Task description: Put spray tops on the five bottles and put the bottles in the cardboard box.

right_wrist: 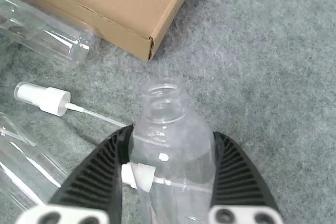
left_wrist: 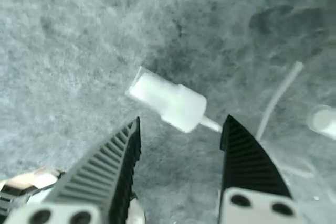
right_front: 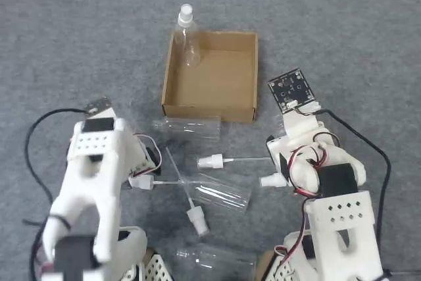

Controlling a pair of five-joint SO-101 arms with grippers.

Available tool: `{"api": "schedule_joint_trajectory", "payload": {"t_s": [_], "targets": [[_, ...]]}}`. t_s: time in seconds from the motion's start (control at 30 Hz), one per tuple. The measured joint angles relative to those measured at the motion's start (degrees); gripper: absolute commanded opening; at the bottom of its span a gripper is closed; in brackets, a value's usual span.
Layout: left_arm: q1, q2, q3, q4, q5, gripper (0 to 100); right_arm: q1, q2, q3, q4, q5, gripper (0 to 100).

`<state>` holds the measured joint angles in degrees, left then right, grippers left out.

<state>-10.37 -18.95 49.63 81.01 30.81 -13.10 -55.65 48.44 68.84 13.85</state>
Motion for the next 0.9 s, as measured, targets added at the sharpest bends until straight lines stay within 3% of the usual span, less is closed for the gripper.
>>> {"api": "schedule_joint_trajectory", "payload": {"t_s": [0.33,0.73,0.9], "targets": [[0.0,10.55,-3.52,-0.35,0.35,23,0.0,0.0,0.0,0.0,0.0,7.6],[-0.09,10.64,1.58,-12.48,6.95,23,0.0,0.0,0.0,0.0,0.0,7.6],[0.0,10.64,2.02,-14.42,8.7,11,0.0,0.0,0.0,0.0,0.0,7.6]]}}
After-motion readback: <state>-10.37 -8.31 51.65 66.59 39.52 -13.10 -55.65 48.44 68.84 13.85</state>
